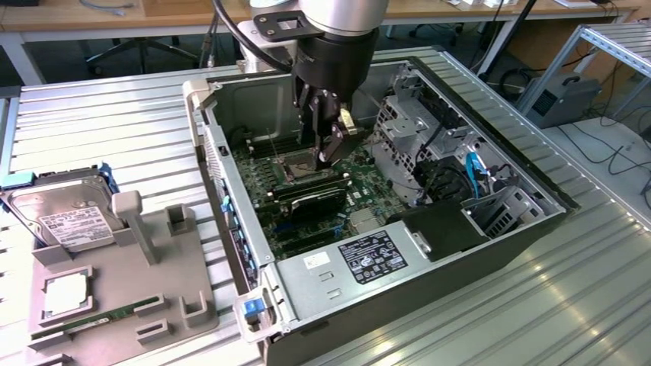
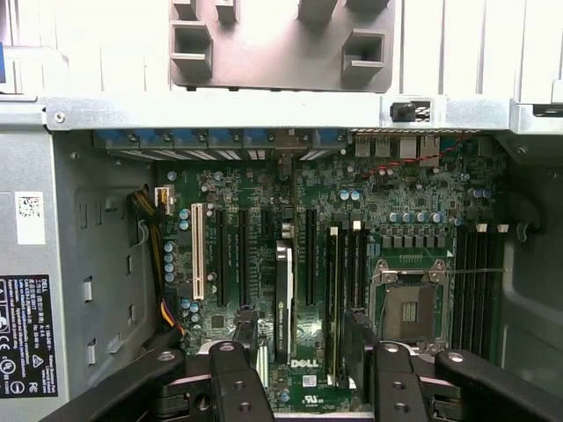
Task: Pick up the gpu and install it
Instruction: 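Press down on the gpu until it lock into place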
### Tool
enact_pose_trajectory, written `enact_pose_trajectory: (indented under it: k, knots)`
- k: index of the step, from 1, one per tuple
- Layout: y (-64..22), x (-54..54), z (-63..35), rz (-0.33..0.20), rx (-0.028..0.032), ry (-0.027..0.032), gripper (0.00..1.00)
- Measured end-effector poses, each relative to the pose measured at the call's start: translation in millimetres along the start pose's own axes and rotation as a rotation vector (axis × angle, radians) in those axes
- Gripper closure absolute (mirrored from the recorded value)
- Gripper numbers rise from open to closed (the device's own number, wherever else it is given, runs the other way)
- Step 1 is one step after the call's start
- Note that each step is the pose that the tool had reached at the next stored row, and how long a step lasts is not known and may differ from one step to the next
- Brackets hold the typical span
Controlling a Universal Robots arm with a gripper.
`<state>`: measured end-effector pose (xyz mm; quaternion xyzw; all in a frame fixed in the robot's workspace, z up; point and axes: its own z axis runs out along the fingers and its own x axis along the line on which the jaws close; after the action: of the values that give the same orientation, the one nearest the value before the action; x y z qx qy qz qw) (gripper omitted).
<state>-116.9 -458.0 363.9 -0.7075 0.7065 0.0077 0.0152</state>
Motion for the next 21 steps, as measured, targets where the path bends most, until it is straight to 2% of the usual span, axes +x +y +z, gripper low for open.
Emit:
enact_pose_trajectory:
  k: [4,7,8,12,15,19,21]
  knots:
    - [0.0,0.0,0.0,0.0,0.0,0.0,0.49]
    - [0.0,0.0,0.0,0.0,0.0,0.0,0.86]
    - [0.0,0.0,0.0,0.0,0.0,0.0,0.89]
    - [-0.4,-0.1,0.0,0.0,-0.0002,0.0001,0.89]
    - [-4.3,-1.3,1.7,0.0,-0.0008,-0.0002,0.89]
    - [-4.3,-1.2,9.9,0.0,-0.0009,0.0,0.89]
    - [-4.2,-1.3,17.7,0.0,-0.0009,0.0001,0.89]
